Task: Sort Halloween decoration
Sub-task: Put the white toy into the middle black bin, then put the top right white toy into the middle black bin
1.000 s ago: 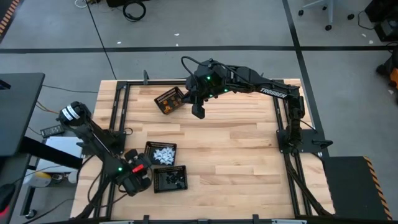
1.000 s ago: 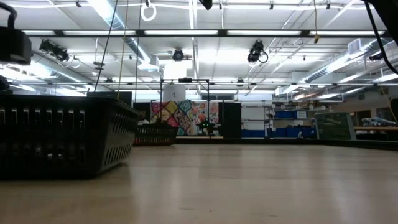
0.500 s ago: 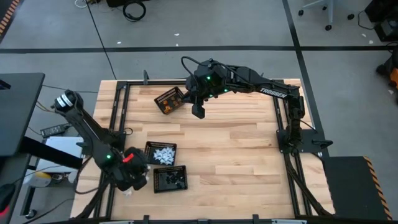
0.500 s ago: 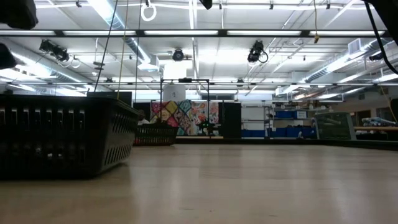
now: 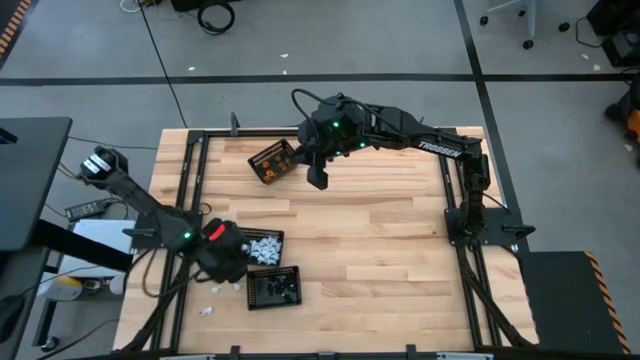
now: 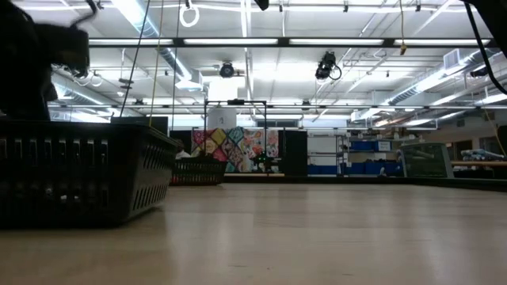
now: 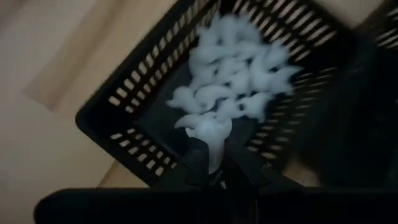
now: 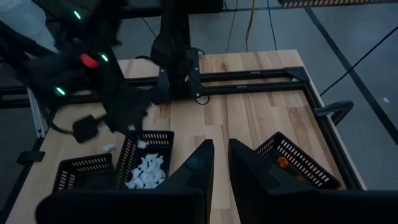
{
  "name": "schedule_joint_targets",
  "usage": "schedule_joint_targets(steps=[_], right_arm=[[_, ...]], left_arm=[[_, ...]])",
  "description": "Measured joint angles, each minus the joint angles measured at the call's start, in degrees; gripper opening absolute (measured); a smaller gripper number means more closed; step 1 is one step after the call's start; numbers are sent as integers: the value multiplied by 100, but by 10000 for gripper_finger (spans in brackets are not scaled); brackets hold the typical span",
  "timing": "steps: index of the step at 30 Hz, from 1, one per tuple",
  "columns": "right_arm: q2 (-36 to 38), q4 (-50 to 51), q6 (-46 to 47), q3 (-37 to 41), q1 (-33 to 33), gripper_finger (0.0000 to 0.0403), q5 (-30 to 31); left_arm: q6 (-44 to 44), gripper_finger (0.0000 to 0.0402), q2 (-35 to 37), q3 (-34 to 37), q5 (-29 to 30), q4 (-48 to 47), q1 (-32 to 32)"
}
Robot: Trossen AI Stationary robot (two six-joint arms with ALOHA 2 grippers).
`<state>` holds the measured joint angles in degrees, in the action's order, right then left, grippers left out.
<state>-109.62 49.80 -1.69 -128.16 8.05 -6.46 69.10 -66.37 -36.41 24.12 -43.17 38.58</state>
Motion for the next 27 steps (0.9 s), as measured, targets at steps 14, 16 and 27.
schedule_joint_targets(steps=[14,16,27], right_arm=[[0,-46,2,0,0,54,-2],[0,-42,3,0,0,54,-2],[-1,135,1,2,2,54,61]], left_arm=[[-971,142,0,312,-749,695,-1113],[-1037,154,8,230,-831,690,-1117],[-859,153,347,-76,-751,789,642]])
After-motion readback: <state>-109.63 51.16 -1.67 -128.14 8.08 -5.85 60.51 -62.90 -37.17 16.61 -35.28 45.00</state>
